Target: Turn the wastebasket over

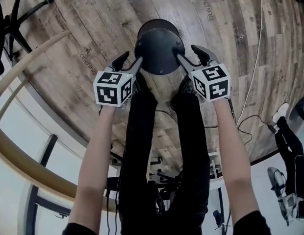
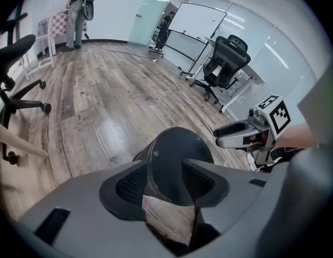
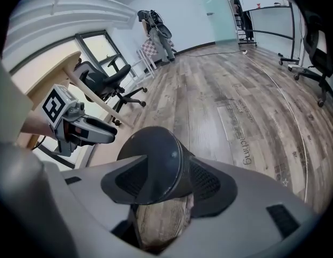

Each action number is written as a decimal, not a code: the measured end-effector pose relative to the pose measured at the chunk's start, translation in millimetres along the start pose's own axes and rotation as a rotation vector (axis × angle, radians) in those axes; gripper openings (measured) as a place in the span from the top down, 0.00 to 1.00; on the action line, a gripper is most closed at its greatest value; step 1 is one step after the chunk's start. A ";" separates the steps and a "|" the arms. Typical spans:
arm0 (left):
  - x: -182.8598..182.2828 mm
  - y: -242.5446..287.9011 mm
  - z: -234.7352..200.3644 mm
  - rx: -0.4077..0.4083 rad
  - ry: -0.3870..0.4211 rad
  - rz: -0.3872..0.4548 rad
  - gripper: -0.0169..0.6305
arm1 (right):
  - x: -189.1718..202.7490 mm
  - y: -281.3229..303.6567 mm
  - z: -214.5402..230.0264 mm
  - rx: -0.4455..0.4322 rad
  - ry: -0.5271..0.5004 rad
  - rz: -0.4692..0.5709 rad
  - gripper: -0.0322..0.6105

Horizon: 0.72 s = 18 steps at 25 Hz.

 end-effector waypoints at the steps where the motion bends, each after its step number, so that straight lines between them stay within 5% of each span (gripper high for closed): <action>1: 1.2 4.8 -4.1 0.003 -0.014 -0.006 0.63 | 1.4 5.1 2.3 -0.005 0.002 -0.009 0.59; 18: 7.0 60.7 -30.8 0.209 -0.149 -0.081 0.41 | 9.0 57.6 21.7 -0.184 0.080 -0.111 0.42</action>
Point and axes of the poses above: the fingertips, and each gripper's own axes: y forward along the fingers, z to its right, x out of its underside, the point moved 10 cm from there along -y, backward along the fingers, and after that the axes turned 5 degrees about y, right-handed, at the moved point
